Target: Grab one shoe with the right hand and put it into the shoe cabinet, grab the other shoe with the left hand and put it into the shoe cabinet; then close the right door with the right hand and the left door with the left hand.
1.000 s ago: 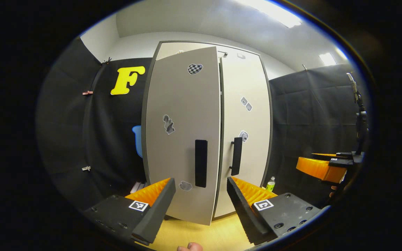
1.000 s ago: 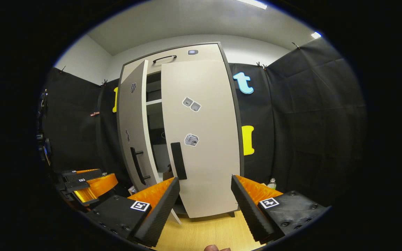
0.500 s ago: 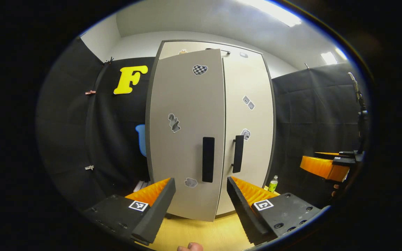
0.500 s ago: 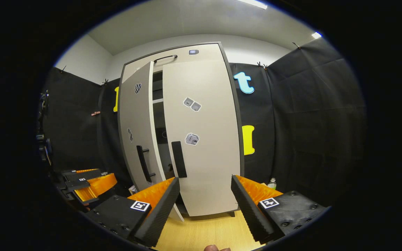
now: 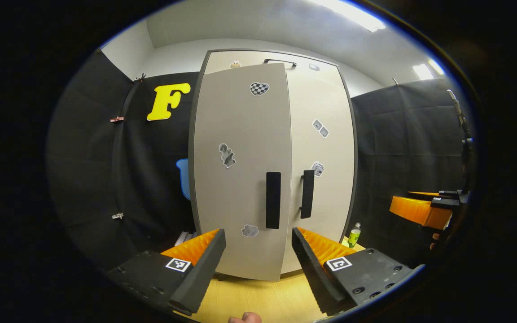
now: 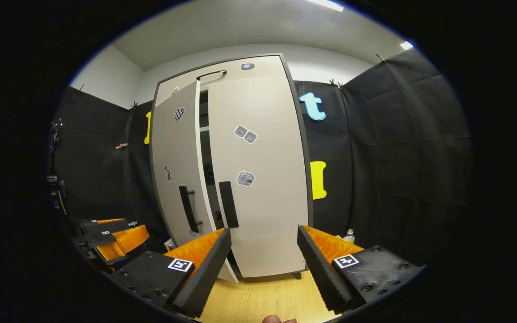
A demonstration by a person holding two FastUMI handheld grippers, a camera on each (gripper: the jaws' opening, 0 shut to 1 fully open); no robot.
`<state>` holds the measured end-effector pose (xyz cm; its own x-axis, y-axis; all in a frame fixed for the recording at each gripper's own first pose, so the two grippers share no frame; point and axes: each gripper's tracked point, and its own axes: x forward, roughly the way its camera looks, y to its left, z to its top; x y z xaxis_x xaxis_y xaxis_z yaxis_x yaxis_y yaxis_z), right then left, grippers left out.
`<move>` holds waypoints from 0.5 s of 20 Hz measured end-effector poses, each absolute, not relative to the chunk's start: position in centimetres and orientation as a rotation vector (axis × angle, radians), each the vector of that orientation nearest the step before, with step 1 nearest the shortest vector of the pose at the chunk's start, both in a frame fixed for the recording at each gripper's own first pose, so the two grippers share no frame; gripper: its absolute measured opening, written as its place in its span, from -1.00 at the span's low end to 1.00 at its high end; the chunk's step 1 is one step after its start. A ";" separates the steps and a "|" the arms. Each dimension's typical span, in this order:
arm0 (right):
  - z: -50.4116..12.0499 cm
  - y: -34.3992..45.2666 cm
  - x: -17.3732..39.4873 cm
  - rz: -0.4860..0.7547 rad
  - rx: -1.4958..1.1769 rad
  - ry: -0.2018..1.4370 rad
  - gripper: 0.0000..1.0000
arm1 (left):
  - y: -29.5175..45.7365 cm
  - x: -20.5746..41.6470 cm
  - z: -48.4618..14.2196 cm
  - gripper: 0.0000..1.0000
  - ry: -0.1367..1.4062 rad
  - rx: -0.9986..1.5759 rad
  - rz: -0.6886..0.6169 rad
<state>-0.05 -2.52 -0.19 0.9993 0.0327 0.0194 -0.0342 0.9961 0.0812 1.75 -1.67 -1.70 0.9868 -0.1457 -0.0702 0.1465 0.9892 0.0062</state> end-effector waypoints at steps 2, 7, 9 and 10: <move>-0.3 -2.5 -0.1 0.033 0.081 -0.016 0.95 | -1.6 1.8 -1.7 0.87 0.070 0.021 -0.148; -0.5 -2.4 -0.1 0.033 0.073 -0.016 0.96 | -1.6 2.0 -1.9 0.87 0.072 0.022 -0.153; -0.4 -2.4 0.0 0.038 0.074 -0.016 0.94 | -1.6 1.9 -1.9 0.87 0.072 0.018 -0.152; -0.6 -2.4 0.0 0.040 0.077 -0.011 0.95 | -1.6 2.0 -2.0 0.87 0.072 0.018 -0.153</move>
<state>-0.03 -2.37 -0.56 0.9992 0.0392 0.0122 -0.0400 0.9962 0.0772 1.98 -1.62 -1.95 0.9857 -0.1516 -0.0732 0.1529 0.9882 0.0127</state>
